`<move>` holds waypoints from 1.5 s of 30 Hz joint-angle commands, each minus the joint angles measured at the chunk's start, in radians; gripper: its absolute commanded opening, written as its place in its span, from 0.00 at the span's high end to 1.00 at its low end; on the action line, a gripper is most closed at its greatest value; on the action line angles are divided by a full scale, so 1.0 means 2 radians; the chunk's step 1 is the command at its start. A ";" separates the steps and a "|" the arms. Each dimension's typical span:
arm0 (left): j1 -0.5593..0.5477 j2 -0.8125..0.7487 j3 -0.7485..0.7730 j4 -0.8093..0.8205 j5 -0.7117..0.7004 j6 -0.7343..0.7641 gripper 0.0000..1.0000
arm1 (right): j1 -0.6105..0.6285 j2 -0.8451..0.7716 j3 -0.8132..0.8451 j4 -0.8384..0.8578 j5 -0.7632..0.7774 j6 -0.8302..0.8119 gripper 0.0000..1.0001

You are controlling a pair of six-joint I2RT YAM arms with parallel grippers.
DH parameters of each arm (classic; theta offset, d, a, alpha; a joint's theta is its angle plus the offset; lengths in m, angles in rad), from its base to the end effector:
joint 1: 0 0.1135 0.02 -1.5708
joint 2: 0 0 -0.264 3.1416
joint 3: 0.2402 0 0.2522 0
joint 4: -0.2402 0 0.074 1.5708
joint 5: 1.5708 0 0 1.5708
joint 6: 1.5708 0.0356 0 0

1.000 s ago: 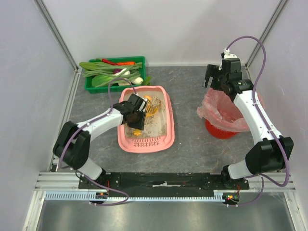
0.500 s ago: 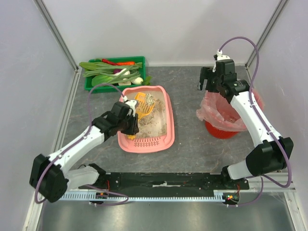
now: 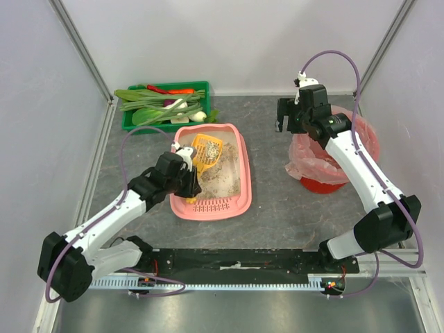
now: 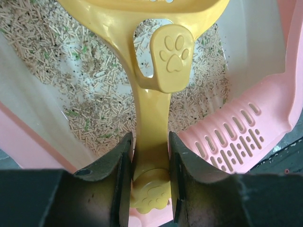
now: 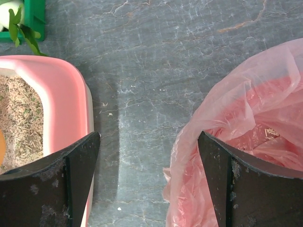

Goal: Clean the litter box

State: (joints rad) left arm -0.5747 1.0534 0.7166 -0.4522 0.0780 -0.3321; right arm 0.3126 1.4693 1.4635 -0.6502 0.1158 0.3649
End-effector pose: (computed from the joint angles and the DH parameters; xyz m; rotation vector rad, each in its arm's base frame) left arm 0.1811 -0.1206 0.2409 0.3315 2.3980 -0.5218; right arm 0.3107 0.0961 0.3680 0.1220 2.2293 0.2430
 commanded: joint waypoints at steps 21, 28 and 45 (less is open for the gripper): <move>0.028 0.000 0.094 -0.199 0.137 -0.062 0.98 | 0.008 0.007 0.024 -0.003 0.014 -0.014 0.07; 0.022 0.002 0.093 -0.185 0.142 -0.058 0.98 | 0.010 0.009 0.028 -0.003 0.018 -0.014 0.07; 0.053 -0.009 0.104 -0.219 0.149 -0.005 0.98 | 0.012 0.008 0.024 -0.003 0.021 -0.014 0.07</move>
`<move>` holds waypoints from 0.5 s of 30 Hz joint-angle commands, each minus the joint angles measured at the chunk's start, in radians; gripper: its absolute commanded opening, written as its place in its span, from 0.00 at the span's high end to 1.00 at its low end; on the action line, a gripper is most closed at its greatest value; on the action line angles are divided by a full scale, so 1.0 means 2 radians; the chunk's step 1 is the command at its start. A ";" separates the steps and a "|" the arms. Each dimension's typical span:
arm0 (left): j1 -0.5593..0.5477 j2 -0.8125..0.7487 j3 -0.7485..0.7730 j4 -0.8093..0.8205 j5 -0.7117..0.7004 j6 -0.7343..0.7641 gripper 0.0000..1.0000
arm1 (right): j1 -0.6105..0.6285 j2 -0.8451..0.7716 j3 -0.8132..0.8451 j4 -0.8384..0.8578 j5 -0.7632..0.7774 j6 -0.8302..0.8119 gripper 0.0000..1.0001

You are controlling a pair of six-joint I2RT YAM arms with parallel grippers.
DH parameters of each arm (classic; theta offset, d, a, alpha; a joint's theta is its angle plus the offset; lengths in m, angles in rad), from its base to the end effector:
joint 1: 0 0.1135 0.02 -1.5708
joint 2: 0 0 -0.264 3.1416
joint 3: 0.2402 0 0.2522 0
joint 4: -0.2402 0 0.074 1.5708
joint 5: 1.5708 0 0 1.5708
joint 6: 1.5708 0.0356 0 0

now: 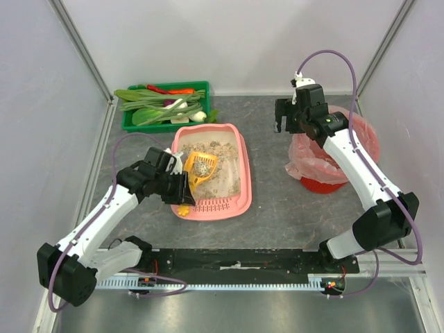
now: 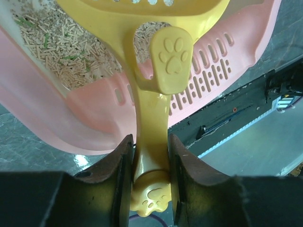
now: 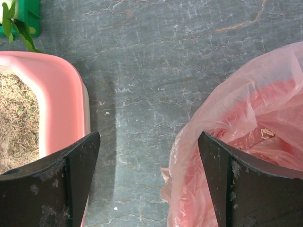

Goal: Clean the litter box

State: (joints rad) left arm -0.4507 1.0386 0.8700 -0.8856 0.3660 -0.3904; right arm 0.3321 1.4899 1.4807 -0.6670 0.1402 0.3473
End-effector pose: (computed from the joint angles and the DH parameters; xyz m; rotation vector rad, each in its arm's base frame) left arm 0.1660 -0.0945 0.2658 0.2149 2.7147 -0.7529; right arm 0.3130 0.1027 0.3660 0.0927 2.2456 0.2103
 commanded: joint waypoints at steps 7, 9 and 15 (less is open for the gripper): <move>-0.053 0.008 0.029 0.000 0.008 0.004 0.98 | 0.003 -0.010 0.014 0.004 0.017 -0.006 0.07; -0.042 0.015 0.032 -0.014 -0.030 0.010 0.98 | 0.004 -0.015 0.016 0.001 0.030 -0.008 0.07; -0.043 0.040 0.059 -0.025 -0.052 0.021 0.98 | 0.004 -0.022 0.014 0.001 0.037 -0.010 0.05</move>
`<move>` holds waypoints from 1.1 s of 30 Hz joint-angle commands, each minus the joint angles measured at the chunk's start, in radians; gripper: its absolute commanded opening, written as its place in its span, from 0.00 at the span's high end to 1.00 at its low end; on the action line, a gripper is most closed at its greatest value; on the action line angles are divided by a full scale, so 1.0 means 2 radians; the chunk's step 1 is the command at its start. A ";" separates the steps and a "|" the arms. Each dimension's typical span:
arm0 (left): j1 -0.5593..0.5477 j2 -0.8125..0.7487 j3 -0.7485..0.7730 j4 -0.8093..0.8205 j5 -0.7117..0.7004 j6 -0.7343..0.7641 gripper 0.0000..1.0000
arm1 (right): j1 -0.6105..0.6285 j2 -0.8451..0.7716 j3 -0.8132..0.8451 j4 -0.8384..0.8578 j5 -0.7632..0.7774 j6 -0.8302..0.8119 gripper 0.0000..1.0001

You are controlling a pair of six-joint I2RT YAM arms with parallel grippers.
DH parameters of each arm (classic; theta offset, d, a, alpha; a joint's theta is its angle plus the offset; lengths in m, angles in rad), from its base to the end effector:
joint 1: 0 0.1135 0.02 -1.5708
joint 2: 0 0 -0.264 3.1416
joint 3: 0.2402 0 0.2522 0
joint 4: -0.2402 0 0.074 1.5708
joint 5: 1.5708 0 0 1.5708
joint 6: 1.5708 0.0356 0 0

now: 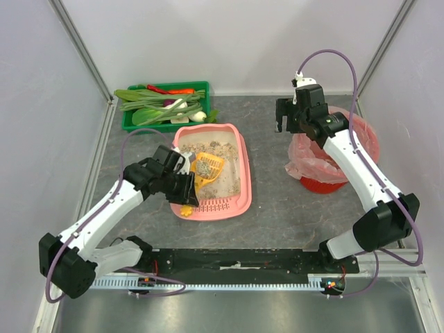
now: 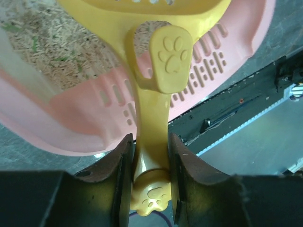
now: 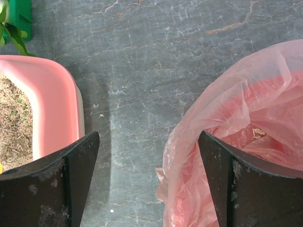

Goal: Clean the litter box

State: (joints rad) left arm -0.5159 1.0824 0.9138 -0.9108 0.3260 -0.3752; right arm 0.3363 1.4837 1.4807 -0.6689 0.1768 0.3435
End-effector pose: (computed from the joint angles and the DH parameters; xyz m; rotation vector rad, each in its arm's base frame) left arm 0.1671 -0.1078 0.2697 0.3066 2.7369 -0.7057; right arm 0.3112 0.1022 0.3679 0.1036 2.2335 0.1726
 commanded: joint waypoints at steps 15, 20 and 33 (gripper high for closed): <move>-0.006 0.039 0.046 0.013 0.019 -0.015 0.98 | 0.004 -0.052 0.013 -0.015 0.040 0.002 0.06; 0.009 0.052 0.052 -0.006 0.007 0.007 0.98 | 0.003 -0.080 -0.002 -0.037 0.076 0.002 0.06; 0.030 0.069 0.067 -0.010 -0.018 0.020 0.98 | 0.003 -0.092 -0.091 -0.039 0.052 0.010 0.06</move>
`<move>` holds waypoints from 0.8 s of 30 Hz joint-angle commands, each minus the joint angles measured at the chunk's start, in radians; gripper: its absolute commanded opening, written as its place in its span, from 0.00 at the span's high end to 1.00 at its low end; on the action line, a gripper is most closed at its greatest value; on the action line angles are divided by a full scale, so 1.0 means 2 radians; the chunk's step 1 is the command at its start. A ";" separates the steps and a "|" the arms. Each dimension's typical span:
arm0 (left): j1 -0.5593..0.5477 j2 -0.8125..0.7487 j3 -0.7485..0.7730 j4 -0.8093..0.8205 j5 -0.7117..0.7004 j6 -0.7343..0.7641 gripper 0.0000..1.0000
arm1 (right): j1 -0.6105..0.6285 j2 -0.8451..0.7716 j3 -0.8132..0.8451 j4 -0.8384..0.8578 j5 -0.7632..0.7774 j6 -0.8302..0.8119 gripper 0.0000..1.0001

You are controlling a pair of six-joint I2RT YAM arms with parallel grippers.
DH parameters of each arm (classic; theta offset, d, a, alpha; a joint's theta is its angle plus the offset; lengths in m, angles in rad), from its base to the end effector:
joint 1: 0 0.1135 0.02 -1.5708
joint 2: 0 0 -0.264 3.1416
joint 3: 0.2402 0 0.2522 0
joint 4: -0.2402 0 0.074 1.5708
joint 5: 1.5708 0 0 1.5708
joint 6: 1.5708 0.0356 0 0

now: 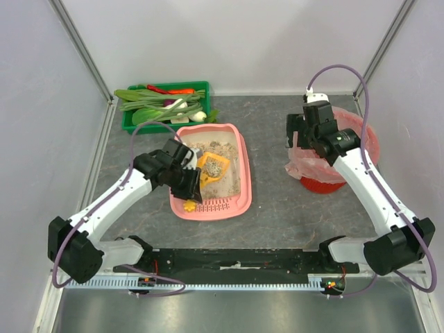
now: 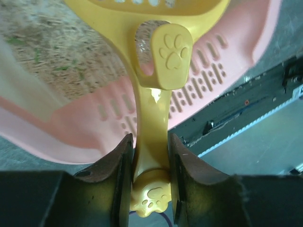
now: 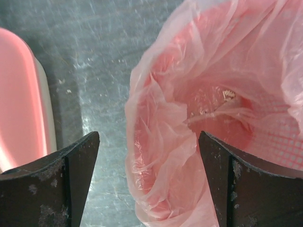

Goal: Clean the litter box

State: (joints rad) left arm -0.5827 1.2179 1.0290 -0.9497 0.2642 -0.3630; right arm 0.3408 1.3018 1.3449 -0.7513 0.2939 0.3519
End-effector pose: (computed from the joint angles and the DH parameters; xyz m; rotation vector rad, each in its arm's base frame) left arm 0.1836 -0.1321 0.2758 0.3899 2.7862 -0.6138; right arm 0.2618 0.0819 0.3682 0.1649 2.2370 0.0380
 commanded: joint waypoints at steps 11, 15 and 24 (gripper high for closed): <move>0.074 -0.001 -0.001 0.041 0.044 -0.003 0.98 | 0.001 0.041 -0.031 0.044 -0.106 -0.010 0.10; 0.074 0.009 0.005 0.041 0.048 -0.002 0.98 | 0.002 0.052 -0.019 0.038 -0.096 -0.005 0.19; 0.074 0.031 0.019 0.043 0.048 0.017 0.98 | 0.023 0.083 0.030 0.033 -0.139 0.005 0.37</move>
State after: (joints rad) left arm -0.4343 1.2667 1.0256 -0.9012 0.3321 -0.3607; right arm 0.3614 1.4418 1.3266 -0.7040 0.0635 0.3538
